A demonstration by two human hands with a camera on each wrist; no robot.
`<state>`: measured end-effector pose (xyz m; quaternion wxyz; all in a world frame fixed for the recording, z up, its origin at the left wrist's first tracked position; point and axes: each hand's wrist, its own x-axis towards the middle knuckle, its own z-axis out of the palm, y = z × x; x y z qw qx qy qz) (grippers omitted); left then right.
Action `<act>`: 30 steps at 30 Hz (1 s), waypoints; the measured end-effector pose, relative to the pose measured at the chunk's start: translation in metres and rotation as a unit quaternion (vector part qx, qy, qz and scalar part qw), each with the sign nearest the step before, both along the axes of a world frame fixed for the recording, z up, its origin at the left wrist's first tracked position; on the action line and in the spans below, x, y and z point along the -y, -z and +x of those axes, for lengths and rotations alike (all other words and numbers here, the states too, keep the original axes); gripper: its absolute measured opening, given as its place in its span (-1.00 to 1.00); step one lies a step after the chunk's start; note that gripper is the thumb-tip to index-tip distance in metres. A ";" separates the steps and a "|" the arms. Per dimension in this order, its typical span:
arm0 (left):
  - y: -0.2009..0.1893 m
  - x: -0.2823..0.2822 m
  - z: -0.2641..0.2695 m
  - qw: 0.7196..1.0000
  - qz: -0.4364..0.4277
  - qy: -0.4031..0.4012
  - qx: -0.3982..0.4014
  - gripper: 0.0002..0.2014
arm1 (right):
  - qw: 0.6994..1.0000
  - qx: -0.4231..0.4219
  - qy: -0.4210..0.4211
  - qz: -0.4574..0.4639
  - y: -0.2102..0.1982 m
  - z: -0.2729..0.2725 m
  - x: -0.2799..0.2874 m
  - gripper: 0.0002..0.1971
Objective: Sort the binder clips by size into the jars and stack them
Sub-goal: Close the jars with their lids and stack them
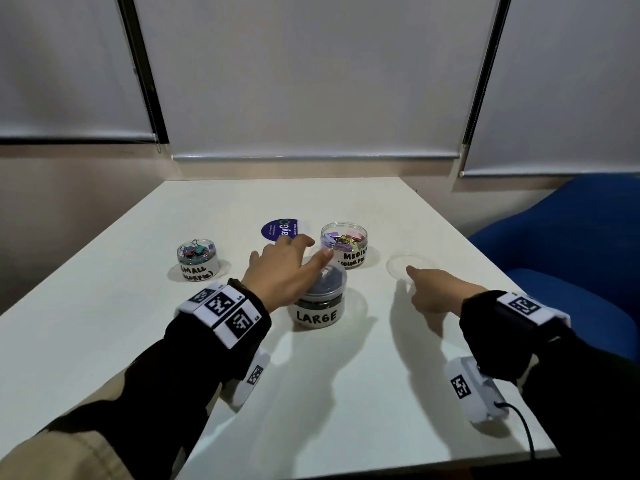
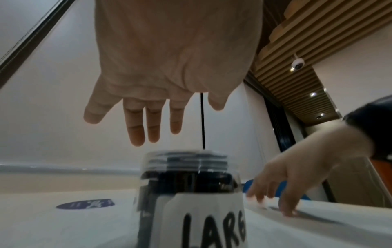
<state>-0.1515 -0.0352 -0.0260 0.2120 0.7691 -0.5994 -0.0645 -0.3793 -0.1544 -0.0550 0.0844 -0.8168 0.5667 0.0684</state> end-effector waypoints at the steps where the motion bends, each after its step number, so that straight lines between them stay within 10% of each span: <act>1: -0.002 0.001 0.000 1.000 -0.008 0.005 0.000 -0.39 | 1.000 -0.010 -0.002 -0.011 0.002 0.000 0.003 -0.49; 6: -0.009 0.002 -0.002 0.999 -0.031 0.029 -0.008 -0.45 | 0.998 -0.008 -0.026 -0.057 -0.007 0.011 -0.001 -0.86; 9: -0.010 0.002 0.001 0.996 -0.063 0.048 -0.042 -0.48 | 0.977 0.180 -0.029 -0.115 -0.034 0.027 -0.012 -0.90; 13: -0.023 0.007 -0.001 0.973 -0.157 0.074 -0.149 -0.48 | 0.807 0.584 -0.060 0.064 -0.083 0.058 -0.040 -0.90; 17: -0.040 0.019 0.017 0.921 -0.249 0.017 -0.300 -0.61 | 0.724 0.665 -0.066 0.171 -0.100 0.075 -0.046 -0.80; 23: -0.048 0.031 0.021 0.904 -0.189 0.059 -0.379 -0.88 | 0.868 0.467 -0.166 -0.029 -0.071 0.083 -0.021 -0.12; 30: -0.042 0.043 0.025 0.924 -0.139 0.101 -0.341 -0.94 | 0.902 0.393 -0.157 -0.083 -0.062 0.093 0.003 -0.09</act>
